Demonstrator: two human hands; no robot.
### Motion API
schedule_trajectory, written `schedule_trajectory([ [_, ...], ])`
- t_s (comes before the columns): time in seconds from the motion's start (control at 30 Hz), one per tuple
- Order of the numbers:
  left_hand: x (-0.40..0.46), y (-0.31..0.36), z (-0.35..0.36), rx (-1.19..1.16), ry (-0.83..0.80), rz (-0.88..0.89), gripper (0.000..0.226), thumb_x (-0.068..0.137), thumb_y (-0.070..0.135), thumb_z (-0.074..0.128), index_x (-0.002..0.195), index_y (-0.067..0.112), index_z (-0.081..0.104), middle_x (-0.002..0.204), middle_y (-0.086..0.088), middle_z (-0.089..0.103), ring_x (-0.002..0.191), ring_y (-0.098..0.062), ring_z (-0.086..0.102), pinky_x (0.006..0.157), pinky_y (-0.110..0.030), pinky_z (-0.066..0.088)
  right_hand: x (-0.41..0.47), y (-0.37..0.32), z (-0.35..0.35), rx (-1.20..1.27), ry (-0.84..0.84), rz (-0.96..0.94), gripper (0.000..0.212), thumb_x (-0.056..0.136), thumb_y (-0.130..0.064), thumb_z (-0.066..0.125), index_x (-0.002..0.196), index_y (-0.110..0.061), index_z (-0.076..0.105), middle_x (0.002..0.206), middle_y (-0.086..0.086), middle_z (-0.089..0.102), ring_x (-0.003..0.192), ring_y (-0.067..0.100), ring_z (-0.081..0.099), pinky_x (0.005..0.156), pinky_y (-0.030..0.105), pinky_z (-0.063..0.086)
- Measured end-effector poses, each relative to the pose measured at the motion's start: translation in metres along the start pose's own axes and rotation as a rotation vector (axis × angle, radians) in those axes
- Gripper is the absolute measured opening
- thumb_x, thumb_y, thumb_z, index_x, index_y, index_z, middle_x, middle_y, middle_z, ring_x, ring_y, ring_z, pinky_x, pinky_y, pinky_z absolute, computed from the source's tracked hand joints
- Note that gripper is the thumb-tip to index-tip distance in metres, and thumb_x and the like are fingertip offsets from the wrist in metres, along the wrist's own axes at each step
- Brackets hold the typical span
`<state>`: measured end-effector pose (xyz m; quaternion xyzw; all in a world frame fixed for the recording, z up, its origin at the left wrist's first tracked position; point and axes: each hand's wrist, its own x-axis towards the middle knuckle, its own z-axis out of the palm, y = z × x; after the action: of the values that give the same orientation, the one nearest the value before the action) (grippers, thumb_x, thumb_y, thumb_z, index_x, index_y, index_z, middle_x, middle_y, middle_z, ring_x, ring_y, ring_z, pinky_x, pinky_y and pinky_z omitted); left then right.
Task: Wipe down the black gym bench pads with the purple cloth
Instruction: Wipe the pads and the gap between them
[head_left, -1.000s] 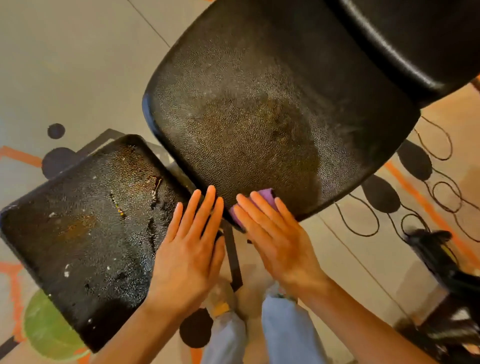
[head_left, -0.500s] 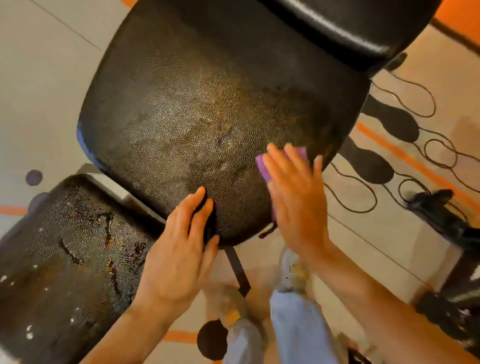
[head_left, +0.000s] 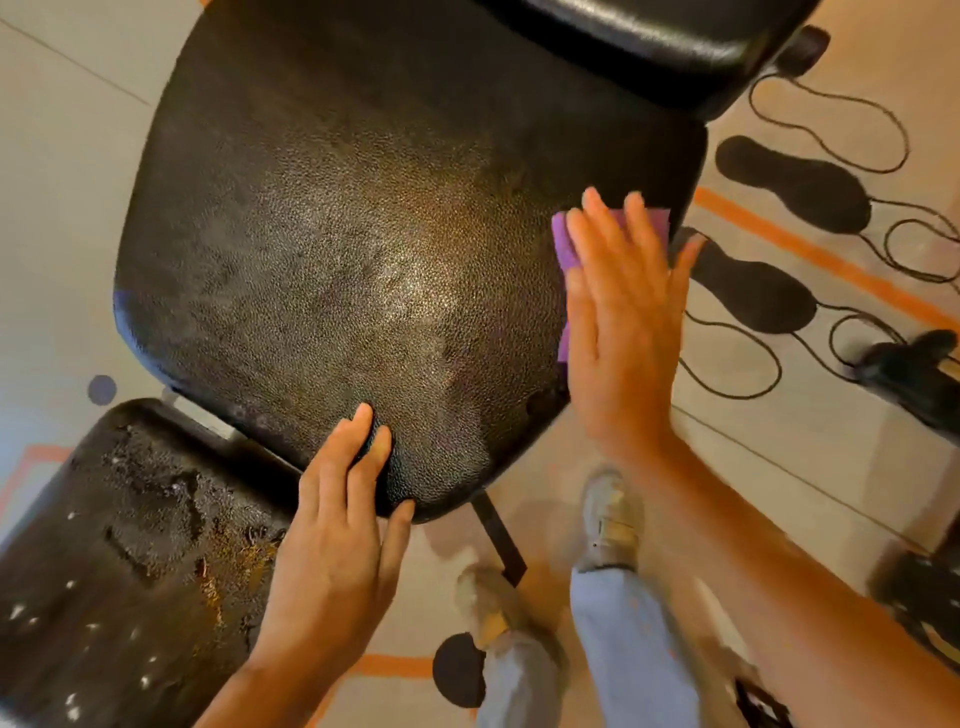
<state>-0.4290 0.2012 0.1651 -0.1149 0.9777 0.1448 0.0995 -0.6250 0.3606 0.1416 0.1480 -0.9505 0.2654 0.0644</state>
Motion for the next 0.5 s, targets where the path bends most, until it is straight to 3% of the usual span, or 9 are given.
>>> schedule_trajectory([
  [0.1, -0.001, 0.0, -0.004, -0.006, -0.028, 0.0, 0.061, 0.094, 0.041, 0.036, 0.142, 0.003, 0.036, 0.154, -0.011, 0.029, 0.14, -0.029, 0.031, 0.119, -0.028, 0.016, -0.058, -0.037, 0.014, 0.006, -0.057, 0.094, 0.047, 0.101, -0.025, 0.033, 0.147, -0.016, 0.034, 0.156, 0.002, 0.028, 0.147, 0.024, 0.016, 0.12, 0.045, 0.009],
  [0.2, 0.001, -0.001, -0.007, -0.016, -0.045, 0.029, 0.061, 0.095, 0.041, 0.036, 0.142, 0.001, 0.037, 0.154, -0.013, 0.03, 0.14, -0.029, 0.032, 0.12, -0.028, 0.015, -0.117, -0.053, 0.024, -0.033, -0.184, -0.1, 0.049, 0.097, -0.03, 0.039, 0.145, -0.022, 0.032, 0.154, -0.005, 0.03, 0.145, 0.02, 0.019, 0.12, 0.038, 0.001],
  [0.27, 0.001, -0.004, -0.008, -0.038, -0.049, 0.038, 0.062, 0.093, 0.039, 0.038, 0.142, 0.001, 0.036, 0.154, -0.013, 0.03, 0.14, -0.029, 0.031, 0.119, -0.028, 0.015, -0.107, -0.044, 0.02, -0.004, -0.202, -0.159, 0.044, 0.102, -0.029, 0.029, 0.144, -0.021, 0.034, 0.153, -0.004, 0.033, 0.145, 0.018, 0.021, 0.12, 0.037, 0.001],
  [0.37, 0.0, -0.009, -0.011, -0.072, -0.062, 0.088, 0.062, 0.093, 0.039, 0.041, 0.144, 0.004, 0.035, 0.154, -0.01, 0.028, 0.14, -0.027, 0.03, 0.117, -0.029, 0.02, -0.079, -0.044, 0.015, 0.188, -0.015, 0.058, 0.047, 0.103, -0.026, 0.019, 0.147, -0.013, 0.032, 0.156, 0.004, 0.026, 0.148, 0.02, 0.013, 0.121, 0.039, 0.005],
  [0.5, 0.006, -0.018, -0.025, -0.107, -0.066, 0.138, 0.056, 0.091, 0.037, 0.045, 0.14, 0.011, 0.042, 0.148, -0.007, 0.033, 0.131, -0.025, 0.037, 0.111, -0.024, 0.023, -0.078, -0.077, 0.028, 0.5, 0.301, 0.415, 0.046, 0.102, -0.012, 0.034, 0.145, 0.0, 0.029, 0.156, 0.015, 0.021, 0.148, 0.021, 0.006, 0.122, 0.034, 0.006],
])
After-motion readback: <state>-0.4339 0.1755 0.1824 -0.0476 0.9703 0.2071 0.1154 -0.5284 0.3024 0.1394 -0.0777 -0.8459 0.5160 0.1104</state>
